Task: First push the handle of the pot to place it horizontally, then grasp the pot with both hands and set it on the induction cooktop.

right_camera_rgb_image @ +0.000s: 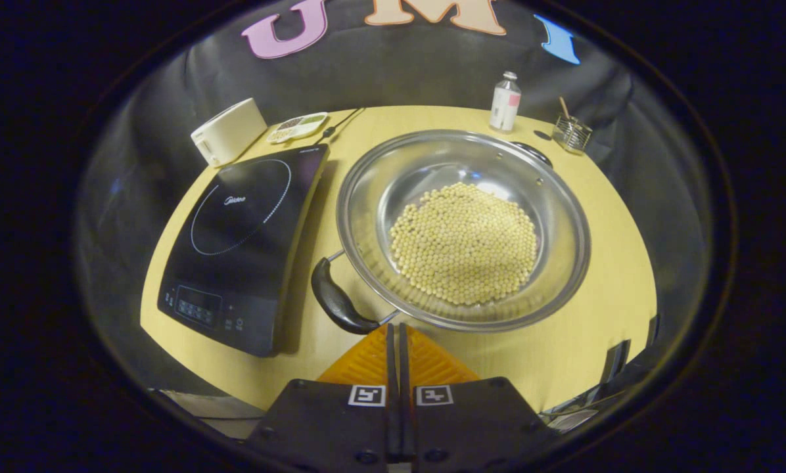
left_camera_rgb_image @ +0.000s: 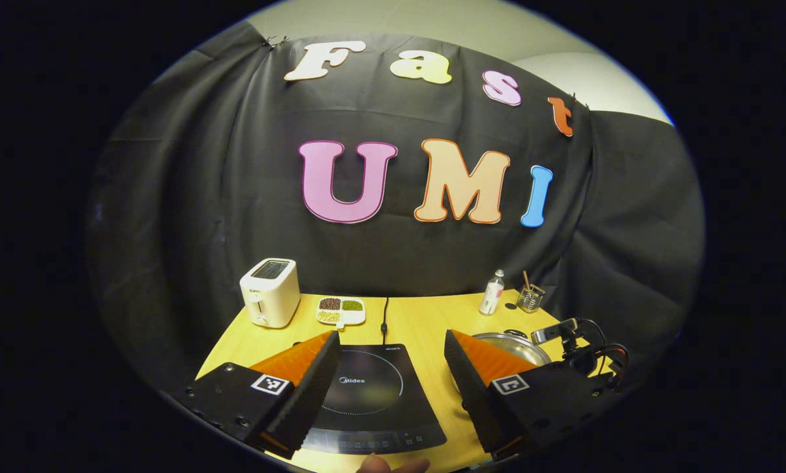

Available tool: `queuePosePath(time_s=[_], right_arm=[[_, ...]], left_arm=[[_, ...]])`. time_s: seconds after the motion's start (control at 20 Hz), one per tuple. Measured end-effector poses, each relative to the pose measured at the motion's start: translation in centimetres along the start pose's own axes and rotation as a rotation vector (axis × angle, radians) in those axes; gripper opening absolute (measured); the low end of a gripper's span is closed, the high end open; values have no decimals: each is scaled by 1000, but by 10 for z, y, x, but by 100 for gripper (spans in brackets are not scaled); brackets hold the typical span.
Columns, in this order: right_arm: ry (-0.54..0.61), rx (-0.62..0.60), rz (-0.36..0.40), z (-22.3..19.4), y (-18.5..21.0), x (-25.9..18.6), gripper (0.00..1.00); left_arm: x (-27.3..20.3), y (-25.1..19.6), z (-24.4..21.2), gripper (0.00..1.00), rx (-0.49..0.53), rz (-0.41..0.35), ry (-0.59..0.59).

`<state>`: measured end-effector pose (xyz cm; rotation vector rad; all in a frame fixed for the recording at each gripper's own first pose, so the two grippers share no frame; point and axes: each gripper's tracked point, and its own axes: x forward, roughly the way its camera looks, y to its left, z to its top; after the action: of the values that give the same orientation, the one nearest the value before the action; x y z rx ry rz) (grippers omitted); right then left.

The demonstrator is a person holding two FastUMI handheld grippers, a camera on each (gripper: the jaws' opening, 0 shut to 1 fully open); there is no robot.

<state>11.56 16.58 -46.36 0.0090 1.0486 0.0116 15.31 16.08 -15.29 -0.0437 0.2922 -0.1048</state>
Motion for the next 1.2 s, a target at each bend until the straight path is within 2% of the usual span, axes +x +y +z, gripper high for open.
queuePosePath(time_s=[0.25, 0.3, 0.4, 0.55, 0.7, 0.85, 1.0, 1.15, 1.2], right_arm=[[8, 64, 19, 15, 24, 13, 0], [10, 77, 21, 19, 28, 16, 3], [12, 120, 25, 26, 35, 21, 0], [20, 193, 34, 35, 46, 29, 3], [17, 240, 35, 46, 55, 37, 0], [26, 272, 38, 52, 65, 43, 3], [24, 285, 55, 53, 69, 39, 0], [-25, 291, 109, 63, 66, 19, 0], [-47, 293, 117, 67, 60, 11, 3]], left_arm=[[-6, 3, -1, 96, 1, 3, -2], [-6, 4, -2, 96, 2, 6, -1], [-7, 6, -1, 95, 3, 12, -2], [-10, 8, -2, 96, 0, 19, 0], [-12, 8, -4, 96, 2, 19, 2], [-15, 6, -4, 96, 11, 15, 5], [-17, 3, -6, 96, 24, 5, 16], [-17, -6, -6, 96, 33, -19, 19], [-16, -11, -8, 96, 36, -30, 22]])
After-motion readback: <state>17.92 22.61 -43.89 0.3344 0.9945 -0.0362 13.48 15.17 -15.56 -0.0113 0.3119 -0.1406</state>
